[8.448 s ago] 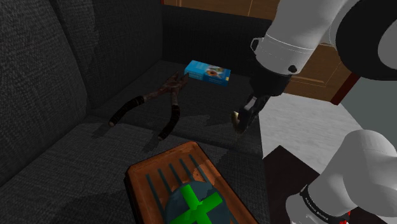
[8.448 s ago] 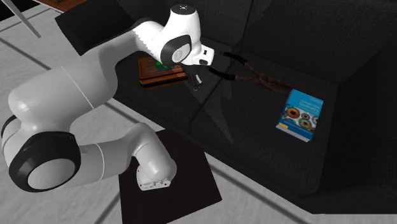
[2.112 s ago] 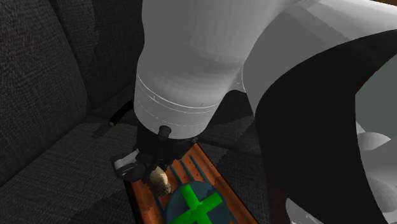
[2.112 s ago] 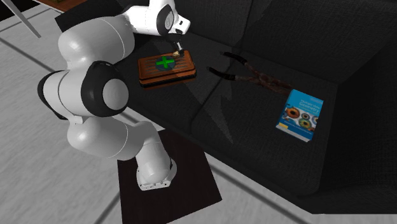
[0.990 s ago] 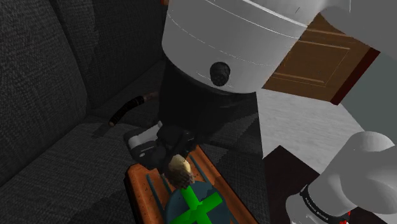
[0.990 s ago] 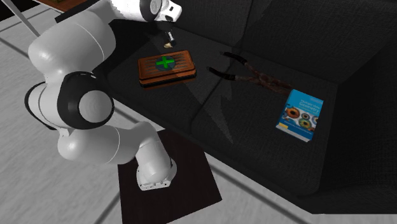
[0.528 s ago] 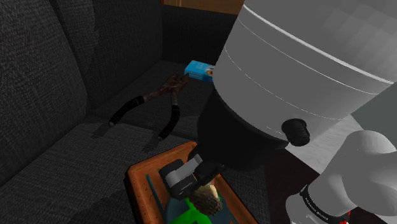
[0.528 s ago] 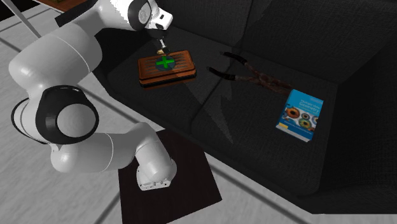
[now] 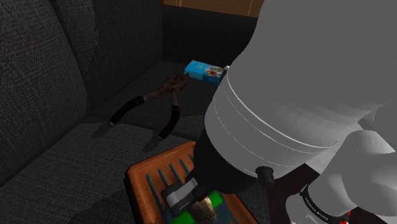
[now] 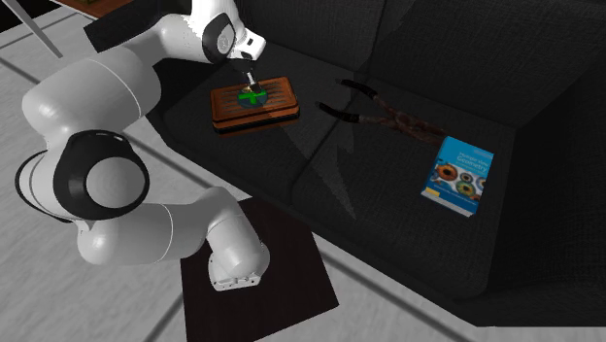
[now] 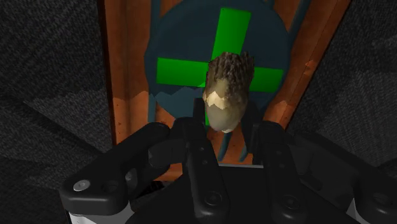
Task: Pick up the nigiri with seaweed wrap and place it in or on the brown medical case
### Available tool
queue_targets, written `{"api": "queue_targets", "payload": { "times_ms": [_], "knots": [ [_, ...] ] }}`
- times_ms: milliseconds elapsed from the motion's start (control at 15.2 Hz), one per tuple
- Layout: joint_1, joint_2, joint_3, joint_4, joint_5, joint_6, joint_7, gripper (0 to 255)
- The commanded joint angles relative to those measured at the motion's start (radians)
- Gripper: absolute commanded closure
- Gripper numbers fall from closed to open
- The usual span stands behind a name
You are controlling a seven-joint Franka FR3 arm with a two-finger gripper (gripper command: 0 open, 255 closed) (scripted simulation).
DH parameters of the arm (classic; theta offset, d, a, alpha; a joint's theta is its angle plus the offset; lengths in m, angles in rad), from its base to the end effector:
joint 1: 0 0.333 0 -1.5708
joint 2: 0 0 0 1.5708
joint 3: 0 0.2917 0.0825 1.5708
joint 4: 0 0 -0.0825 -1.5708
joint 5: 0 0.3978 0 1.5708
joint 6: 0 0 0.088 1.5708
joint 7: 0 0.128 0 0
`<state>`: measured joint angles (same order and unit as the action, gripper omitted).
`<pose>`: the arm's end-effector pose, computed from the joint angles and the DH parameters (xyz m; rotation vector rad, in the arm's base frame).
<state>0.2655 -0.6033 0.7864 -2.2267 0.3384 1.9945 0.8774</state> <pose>0.1851 0.4418 0.5035 -2.9925 -0.0306 -0.3205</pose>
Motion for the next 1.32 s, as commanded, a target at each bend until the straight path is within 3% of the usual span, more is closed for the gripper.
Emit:
{"api": "queue_targets", "payload": {
  "times_ms": [0,132,198,462,990,1254],
  "knots": [
    [0.003,0.000,0.011,-0.034,0.008,0.035,0.000,255],
    [0.003,-0.005,0.005,-0.018,0.004,0.025,0.001,255],
    [0.003,-0.005,0.005,-0.018,0.004,0.025,0.001,0],
    [-0.170,0.067,0.235,0.275,-0.143,-0.322,0.350,0],
    [-0.172,0.057,0.254,0.175,-0.129,-0.232,0.346,0],
    [-0.172,0.057,0.254,0.175,-0.129,-0.232,0.346,0]
  ]
}}
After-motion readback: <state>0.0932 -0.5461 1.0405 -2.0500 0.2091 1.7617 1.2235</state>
